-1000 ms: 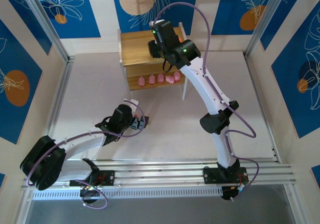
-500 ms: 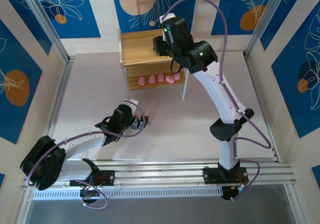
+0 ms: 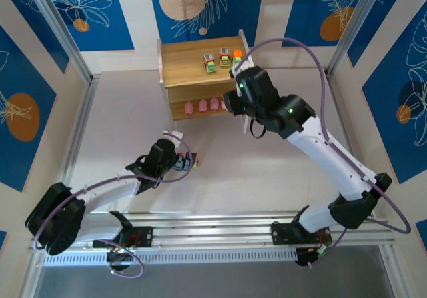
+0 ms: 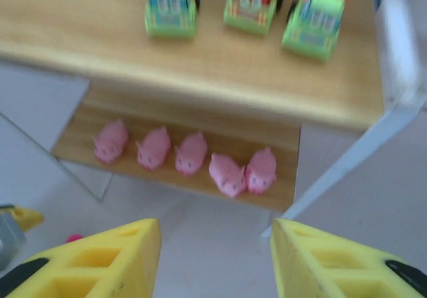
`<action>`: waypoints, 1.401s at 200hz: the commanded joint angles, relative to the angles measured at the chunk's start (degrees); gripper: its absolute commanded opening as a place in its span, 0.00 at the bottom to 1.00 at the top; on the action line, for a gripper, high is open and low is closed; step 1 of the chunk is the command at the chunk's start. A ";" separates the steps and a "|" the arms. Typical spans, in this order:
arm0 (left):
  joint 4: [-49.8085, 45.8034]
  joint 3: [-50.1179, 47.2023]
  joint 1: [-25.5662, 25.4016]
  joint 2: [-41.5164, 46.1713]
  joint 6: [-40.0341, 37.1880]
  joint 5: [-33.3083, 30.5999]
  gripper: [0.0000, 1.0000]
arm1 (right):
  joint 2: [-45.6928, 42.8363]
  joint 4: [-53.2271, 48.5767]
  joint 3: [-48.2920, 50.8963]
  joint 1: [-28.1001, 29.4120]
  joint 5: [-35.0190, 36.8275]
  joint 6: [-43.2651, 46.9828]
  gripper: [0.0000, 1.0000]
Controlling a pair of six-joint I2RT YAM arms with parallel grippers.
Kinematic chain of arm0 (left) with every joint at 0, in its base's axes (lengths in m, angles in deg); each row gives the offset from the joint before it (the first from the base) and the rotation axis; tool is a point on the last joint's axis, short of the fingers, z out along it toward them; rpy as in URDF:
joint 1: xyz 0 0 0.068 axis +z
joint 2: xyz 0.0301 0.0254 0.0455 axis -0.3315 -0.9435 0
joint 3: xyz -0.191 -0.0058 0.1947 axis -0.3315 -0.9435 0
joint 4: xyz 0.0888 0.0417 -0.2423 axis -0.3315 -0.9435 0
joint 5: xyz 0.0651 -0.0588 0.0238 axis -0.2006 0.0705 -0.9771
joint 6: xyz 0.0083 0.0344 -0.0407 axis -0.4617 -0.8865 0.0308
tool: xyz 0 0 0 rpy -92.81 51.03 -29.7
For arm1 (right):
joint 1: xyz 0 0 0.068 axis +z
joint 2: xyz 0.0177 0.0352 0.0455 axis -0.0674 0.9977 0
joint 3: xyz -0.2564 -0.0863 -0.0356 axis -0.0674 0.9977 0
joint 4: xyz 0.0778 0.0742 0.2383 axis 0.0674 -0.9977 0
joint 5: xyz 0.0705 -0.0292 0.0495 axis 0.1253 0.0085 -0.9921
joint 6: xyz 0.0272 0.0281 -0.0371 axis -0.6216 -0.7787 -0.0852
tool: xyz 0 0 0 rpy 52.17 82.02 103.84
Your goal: Place and organize the plastic toys onto the shelf
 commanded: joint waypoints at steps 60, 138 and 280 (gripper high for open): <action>-2.94 -1.65 -5.35 1.86 7.10 -8.25 0.81 | -10.74 13.69 31.87 -0.45 -6.29 -7.35 0.47; -21.11 9.56 -16.63 -4.87 26.50 -19.56 0.80 | -13.57 31.23 52.51 -0.65 -10.86 -13.08 0.47; -28.27 23.30 -17.36 -22.12 36.64 -17.98 0.77 | -14.24 39.64 58.82 2.50 -6.57 -12.91 0.46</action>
